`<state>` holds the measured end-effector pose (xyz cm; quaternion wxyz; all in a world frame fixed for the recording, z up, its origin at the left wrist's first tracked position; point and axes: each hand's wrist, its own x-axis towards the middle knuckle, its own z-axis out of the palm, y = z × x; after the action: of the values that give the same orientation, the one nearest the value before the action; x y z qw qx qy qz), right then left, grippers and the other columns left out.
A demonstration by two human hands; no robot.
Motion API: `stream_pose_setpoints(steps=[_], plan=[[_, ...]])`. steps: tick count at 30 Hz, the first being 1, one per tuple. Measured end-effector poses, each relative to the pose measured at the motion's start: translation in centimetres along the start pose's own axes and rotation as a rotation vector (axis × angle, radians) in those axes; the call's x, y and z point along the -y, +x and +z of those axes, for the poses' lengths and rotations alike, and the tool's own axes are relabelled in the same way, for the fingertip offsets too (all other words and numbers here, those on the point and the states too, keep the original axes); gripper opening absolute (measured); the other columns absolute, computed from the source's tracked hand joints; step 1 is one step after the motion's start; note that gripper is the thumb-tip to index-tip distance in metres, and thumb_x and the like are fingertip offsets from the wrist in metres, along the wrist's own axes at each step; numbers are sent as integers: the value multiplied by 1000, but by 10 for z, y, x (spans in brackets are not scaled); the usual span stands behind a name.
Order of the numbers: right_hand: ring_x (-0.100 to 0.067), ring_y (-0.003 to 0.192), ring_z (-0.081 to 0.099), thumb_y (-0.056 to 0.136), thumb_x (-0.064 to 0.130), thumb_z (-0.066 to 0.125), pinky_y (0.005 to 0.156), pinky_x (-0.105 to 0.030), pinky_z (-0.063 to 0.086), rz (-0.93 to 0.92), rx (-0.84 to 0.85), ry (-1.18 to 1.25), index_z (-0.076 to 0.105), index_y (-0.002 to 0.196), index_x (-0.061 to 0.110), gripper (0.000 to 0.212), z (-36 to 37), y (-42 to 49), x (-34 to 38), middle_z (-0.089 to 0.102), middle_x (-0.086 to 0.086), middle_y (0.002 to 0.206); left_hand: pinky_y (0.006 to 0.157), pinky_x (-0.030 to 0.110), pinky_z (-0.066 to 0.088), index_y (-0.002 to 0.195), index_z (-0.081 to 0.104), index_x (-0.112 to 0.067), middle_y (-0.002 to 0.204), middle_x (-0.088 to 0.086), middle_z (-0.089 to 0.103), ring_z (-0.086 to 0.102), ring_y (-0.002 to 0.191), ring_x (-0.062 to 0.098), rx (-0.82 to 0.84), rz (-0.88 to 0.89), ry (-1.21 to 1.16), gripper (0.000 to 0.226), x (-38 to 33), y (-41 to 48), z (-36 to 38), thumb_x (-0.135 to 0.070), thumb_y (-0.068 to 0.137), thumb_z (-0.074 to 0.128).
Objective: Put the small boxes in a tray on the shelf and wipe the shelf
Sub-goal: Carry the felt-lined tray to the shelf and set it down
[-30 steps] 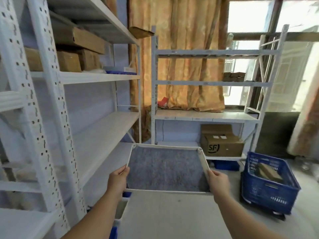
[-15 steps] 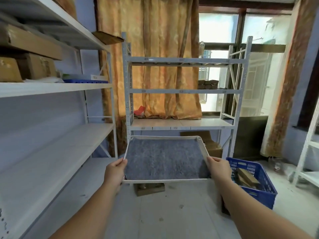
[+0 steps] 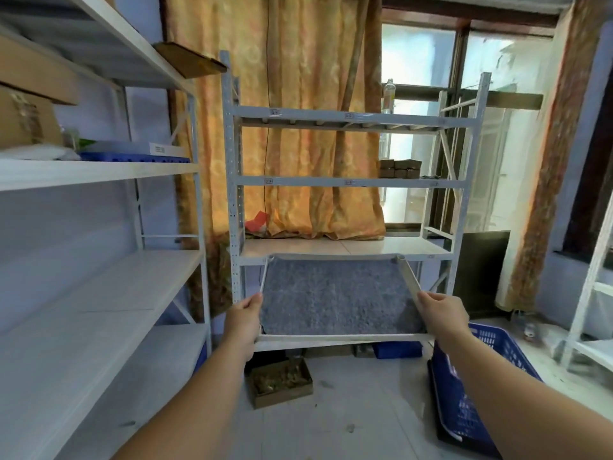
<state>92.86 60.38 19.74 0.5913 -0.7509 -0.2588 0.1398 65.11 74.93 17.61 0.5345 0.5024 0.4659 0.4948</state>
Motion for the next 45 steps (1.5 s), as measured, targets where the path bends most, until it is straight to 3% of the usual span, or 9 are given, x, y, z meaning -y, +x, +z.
stream_pose_setpoints(steps=[3,8,14,19,23,32,36,40,45], plan=[[-26,89,58,95,26,54,87,-45,53,-7,-24,-50,66,115,5,31,11,22,5,62,-8,96,60,21,36,134,52,-8,110,1,58,47,67,7,23,16,-3,42,-7,31,15,-29,98,49],[-30,101,59,97,26,50,88,-42,51,-46,-50,-130,65,119,6,34,29,58,7,65,-15,115,54,23,31,133,53,-11,72,-9,48,36,59,8,22,-64,9,41,-2,79,41,-31,98,48],[-22,87,55,97,24,49,89,-41,50,-19,-40,-140,66,115,6,31,50,120,-5,62,-8,96,70,35,40,131,56,-15,83,-6,55,43,65,12,30,-86,67,40,3,135,76,-34,97,50],[-21,92,54,97,26,48,87,-39,48,-30,-7,-119,65,119,9,32,66,188,-10,65,-13,114,57,27,36,131,56,-11,87,-3,56,42,63,10,35,-67,68,39,2,183,116,-30,97,51],[-28,101,60,97,28,47,97,-49,45,-61,1,-121,68,114,12,32,77,253,-12,67,-12,110,74,33,40,129,57,-10,96,0,61,49,76,14,37,-69,62,39,-6,229,158,-29,96,53],[-24,88,59,97,30,46,89,-44,48,-82,18,-83,72,95,12,31,92,403,-7,68,-10,95,76,33,37,128,59,-12,82,-5,55,46,72,15,0,-44,54,36,-4,321,264,-28,97,50],[-25,97,60,96,33,49,87,-40,49,-74,29,-61,69,111,10,34,103,449,-11,69,-8,107,76,34,38,131,57,-16,116,4,58,49,83,18,-25,-39,56,38,6,345,292,-31,97,49],[-27,100,61,95,31,51,87,-39,51,-48,38,-57,69,110,9,33,116,487,-14,69,-10,107,75,35,37,130,57,-15,108,1,52,44,72,12,-53,-59,37,37,14,378,313,-29,97,49],[-24,91,60,92,24,53,76,-39,55,-8,36,-8,72,101,11,25,142,537,-10,66,-5,92,93,45,44,124,61,-13,112,6,56,49,98,26,-41,-85,-25,34,13,430,333,-27,95,52]])
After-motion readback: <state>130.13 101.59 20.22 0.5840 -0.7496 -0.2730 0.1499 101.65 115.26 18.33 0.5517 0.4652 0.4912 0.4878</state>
